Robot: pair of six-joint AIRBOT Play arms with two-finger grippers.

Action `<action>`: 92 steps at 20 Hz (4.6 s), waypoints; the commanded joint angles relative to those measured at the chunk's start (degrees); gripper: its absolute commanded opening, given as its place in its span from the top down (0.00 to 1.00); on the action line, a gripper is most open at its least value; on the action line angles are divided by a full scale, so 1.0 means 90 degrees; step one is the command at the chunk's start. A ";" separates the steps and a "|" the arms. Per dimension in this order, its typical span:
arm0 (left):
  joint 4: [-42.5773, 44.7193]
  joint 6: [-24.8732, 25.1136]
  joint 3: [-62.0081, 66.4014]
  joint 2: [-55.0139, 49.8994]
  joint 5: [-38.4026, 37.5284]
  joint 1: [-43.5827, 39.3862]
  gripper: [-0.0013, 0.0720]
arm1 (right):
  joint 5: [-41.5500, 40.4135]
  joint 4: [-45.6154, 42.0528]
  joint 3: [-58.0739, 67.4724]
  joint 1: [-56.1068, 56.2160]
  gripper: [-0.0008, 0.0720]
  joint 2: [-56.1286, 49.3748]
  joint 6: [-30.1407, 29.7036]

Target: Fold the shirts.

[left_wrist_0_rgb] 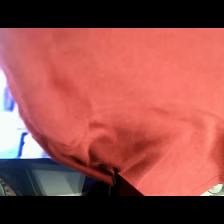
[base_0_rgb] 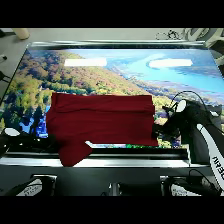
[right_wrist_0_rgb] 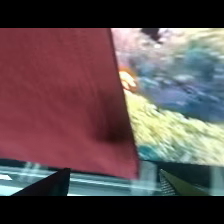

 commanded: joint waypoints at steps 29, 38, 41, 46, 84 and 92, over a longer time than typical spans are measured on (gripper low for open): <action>-0.0070 -0.0731 0.7584 -0.3900 -0.0605 -0.0937 0.07 | -0.0816 0.0085 0.4585 -0.0386 0.01 -0.2591 -0.0092; -0.0092 -0.0806 0.7621 -0.3164 -0.0685 -0.1855 0.17 | -0.0413 0.1945 0.4575 -0.0070 0.39 -0.3674 0.0090; -0.0097 -0.0954 0.7548 -0.3191 -0.0673 -0.2329 0.81 | -0.0522 0.2215 0.4575 0.0012 0.96 -0.3203 -0.0034; -0.0933 -0.1005 0.6244 -0.3356 0.0814 -0.3740 0.94 | -0.0228 0.2290 0.4575 0.0019 0.96 -0.1195 -0.0219; -0.2261 0.0129 0.5746 0.0459 0.1416 -0.1292 0.95 | -0.0818 0.4782 0.4575 0.1802 0.06 -0.2392 -0.0323; -0.2164 0.0131 0.5348 0.0457 0.1421 -0.1292 0.95 | 0.0029 0.1273 0.3597 0.0729 0.07 -0.2329 0.0797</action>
